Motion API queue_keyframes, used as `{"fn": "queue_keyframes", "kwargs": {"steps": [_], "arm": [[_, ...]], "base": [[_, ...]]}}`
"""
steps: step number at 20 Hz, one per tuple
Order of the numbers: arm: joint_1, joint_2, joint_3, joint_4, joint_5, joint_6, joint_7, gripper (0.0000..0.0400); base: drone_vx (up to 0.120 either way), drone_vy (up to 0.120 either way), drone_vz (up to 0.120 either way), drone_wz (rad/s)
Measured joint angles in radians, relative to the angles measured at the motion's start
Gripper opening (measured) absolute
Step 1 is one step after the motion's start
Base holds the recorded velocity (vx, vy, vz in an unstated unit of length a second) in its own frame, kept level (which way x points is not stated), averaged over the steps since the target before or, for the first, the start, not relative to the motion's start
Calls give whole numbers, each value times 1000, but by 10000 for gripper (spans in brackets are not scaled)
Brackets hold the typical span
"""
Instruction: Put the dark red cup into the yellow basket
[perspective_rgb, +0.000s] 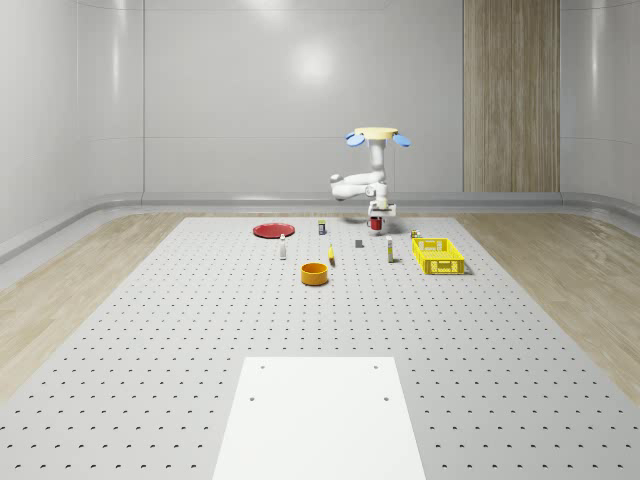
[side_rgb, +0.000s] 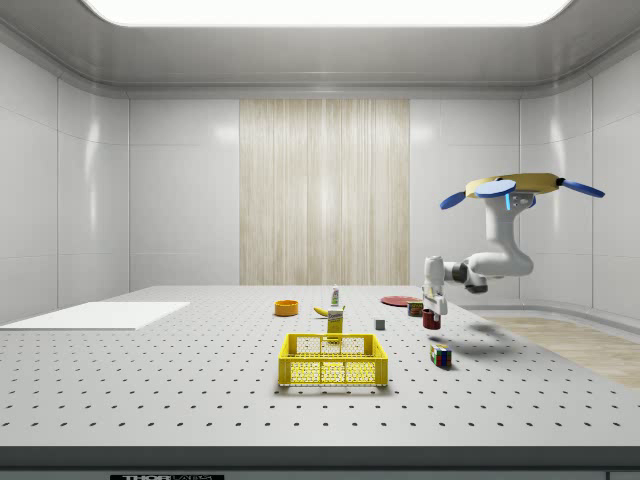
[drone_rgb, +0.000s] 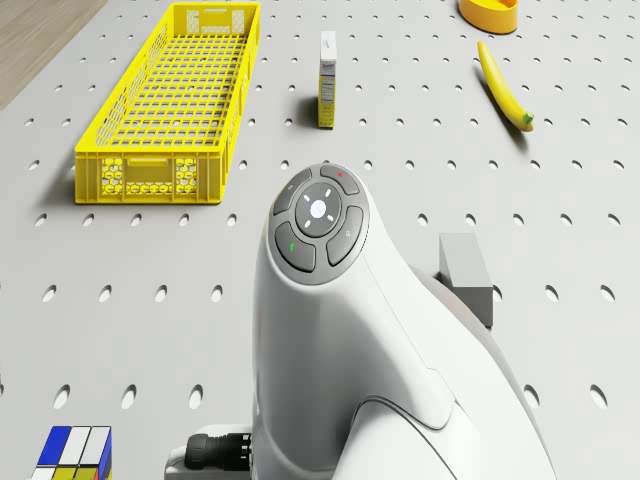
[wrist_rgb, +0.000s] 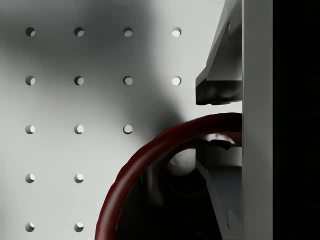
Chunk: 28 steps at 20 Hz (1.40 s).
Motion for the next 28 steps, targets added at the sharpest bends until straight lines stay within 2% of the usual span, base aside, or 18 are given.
{"fn": "queue_keyframes", "kwargs": {"steps": [19, 28], "arm": [[-17, -69, 40, 1, 56, 57, 16, 100], [-21, -99, 45, 2, 68, 85, 20, 100]], "base": [[120, 120, 120, 0], [120, 120, 0, 0]]}}
